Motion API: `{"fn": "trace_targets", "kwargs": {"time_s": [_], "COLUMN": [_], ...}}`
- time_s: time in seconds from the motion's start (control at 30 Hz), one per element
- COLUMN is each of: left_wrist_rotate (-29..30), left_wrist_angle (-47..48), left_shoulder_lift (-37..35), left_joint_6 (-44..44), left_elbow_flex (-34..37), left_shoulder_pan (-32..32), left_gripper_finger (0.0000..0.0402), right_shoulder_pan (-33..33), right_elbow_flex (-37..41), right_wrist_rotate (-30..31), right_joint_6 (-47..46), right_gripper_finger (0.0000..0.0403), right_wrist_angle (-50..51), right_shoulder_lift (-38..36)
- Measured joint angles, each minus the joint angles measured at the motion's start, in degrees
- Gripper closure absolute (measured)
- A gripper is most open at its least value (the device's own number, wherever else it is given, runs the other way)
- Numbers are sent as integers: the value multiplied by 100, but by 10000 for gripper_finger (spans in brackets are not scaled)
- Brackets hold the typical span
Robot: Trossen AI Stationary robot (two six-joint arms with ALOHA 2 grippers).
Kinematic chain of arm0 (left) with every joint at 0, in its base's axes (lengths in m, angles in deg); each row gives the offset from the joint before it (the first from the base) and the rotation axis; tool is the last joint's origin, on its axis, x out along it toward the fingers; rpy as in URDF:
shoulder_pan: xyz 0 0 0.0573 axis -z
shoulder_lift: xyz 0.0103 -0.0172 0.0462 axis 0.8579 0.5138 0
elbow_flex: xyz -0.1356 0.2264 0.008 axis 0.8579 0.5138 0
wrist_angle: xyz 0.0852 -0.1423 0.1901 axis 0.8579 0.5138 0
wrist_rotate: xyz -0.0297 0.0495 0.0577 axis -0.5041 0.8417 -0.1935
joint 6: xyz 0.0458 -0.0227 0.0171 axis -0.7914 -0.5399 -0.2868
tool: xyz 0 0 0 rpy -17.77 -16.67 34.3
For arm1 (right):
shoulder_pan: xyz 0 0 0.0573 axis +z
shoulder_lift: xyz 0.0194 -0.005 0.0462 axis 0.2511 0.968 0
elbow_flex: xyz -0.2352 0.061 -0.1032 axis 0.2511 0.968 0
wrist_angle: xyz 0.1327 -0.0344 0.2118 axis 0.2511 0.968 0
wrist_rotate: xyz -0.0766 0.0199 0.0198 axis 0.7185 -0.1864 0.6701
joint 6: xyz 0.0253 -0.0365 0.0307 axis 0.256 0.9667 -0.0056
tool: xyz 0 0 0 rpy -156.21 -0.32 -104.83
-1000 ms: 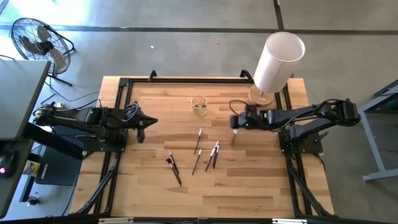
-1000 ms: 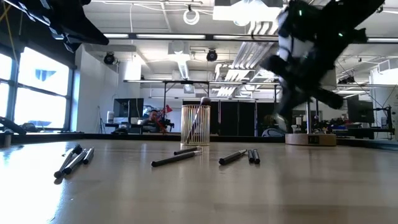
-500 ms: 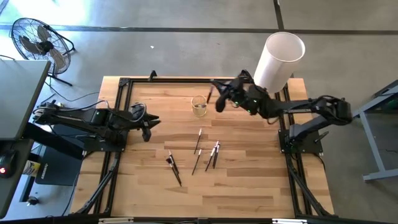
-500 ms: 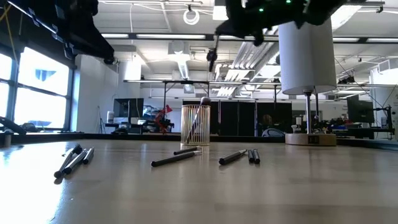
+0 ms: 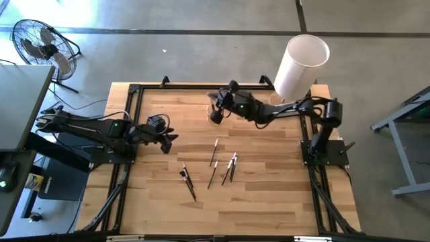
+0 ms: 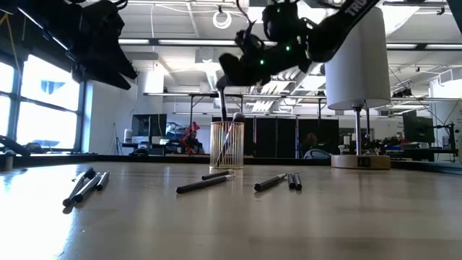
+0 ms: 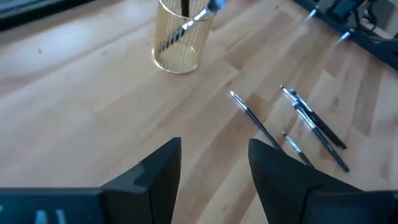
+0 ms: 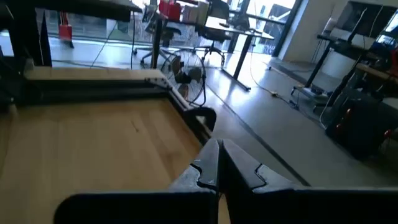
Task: Put items in baskets/containers
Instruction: Put the blush brush into the pen holder, then put the eyeshadow brush into the pen holder
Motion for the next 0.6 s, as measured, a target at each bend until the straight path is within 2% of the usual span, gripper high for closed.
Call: {"fn": "trace_targets", "kwargs": {"time_s": [0.13, 0.4, 0.5, 0.6], "left_wrist_rotate": [-5, -4, -4, -4], "left_wrist_angle": [-1, 0, 0, 12], "left_shoulder_lift": [-2, -2, 0, 30], "left_joint_6": [79, 52, 52, 200], "left_elbow_flex": [0, 0, 0, -11], "left_shoulder_pan": [0, 0, 0, 0], "left_gripper_finger": [216, 216, 216, 216], "right_shoulder_pan": [-3, 22, 42, 57], "right_elbow_flex": [98, 98, 98, 98], "right_wrist_rotate": [37, 20, 105, 137], "right_joint_6": [-330, -756, -724, -959], "right_gripper_finger": [388, 315, 296, 288], "right_wrist_angle": [55, 483, 775, 1552], "right_shoulder_lift": [82, -25, -304, -835]}}
